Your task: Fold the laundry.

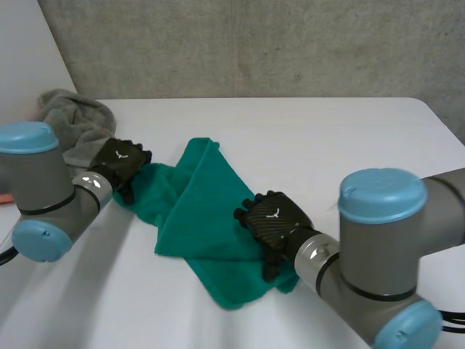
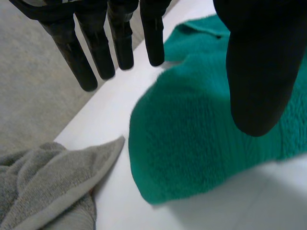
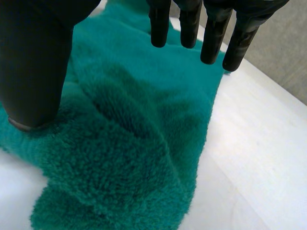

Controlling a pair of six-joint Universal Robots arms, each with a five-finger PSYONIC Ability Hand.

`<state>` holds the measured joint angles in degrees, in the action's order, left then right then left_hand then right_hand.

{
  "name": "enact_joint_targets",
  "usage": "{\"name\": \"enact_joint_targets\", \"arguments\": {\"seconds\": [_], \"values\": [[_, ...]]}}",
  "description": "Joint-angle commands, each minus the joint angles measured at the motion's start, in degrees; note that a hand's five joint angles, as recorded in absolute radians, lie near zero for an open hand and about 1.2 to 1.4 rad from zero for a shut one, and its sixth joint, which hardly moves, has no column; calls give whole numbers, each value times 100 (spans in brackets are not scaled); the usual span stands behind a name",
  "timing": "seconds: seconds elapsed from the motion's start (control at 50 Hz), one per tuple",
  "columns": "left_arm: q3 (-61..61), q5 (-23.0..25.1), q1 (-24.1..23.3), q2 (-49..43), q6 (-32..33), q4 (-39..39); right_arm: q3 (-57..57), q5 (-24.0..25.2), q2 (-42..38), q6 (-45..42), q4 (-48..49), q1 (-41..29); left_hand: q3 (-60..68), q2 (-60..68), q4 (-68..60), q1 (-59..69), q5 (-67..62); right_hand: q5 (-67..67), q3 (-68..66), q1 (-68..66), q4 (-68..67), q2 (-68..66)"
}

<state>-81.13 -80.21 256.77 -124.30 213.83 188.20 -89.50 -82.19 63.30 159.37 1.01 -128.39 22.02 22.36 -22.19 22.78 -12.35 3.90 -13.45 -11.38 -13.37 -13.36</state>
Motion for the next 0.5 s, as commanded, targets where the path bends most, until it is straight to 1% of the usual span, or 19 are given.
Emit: {"name": "enact_joint_targets", "arguments": {"seconds": [0.02,0.04,0.06,0.08,0.1,0.22,0.28,0.34,0.38,0.42,0.44,0.5], "values": [[308,-4,14,-384,133,-37,204,-192,-450,-73,242,-55,2466,2432,-2449,2390,-2433,2975,-3020,-3226,-3027,-3029],[343,-4,5,-419,133,-55,222,-192,-467,-99,233,-55,2886,2852,-2869,2810,-2853,3582,-3627,-3834,-3635,-3636],[396,-4,5,-463,142,-90,248,-192,-476,-151,233,-55,4172,4139,-4156,4097,-4139,5604,-5648,-5855,-5656,-5657],[414,-4,-4,-472,142,-99,249,-192,-468,-169,242,-46,4968,4934,-4951,4892,-4935,6600,-6645,-6851,-6653,-6654],[432,-4,-13,-472,133,-108,249,-192,-450,-195,242,-28,5789,5756,-5773,5714,-5757,6610,-6655,-6861,-6663,-6664],[432,-30,-136,-393,116,-117,301,-174,-169,-196,198,-2,5798,5764,-5781,5722,-5765,6610,-6655,-6862,-6663,-6664],[432,-74,-188,-183,80,-117,354,-174,111,-204,163,181,5798,5764,-5781,5722,-5765,6610,-6655,-6862,-6663,-6664],[318,-91,-259,414,36,-117,398,-174,305,-204,75,454,5798,5764,-5781,5722,-5765,6610,-6655,-6862,-6663,-6664],[195,-91,-311,915,-112,-152,459,-174,542,-196,-57,744,5798,5764,-5781,5722,-5765,6610,-6655,-6862,-6663,-6664],[81,-83,-347,1258,-297,-187,556,-174,762,-178,-153,929,5798,5764,-5781,5722,-5765,6610,-6655,-6862,-6663,-6664],[-42,-65,-373,1642,-515,-230,669,-166,998,-161,-267,1139,5798,5764,-5781,5722,-5765,6610,-6655,-6862,-6663,-6664],[-271,-21,-417,2145,-850,-248,802,-104,1219,-196,-434,1430,5798,5764,-5781,5722,-5765,6610,-6655,-6862,-6663,-6664]]}}
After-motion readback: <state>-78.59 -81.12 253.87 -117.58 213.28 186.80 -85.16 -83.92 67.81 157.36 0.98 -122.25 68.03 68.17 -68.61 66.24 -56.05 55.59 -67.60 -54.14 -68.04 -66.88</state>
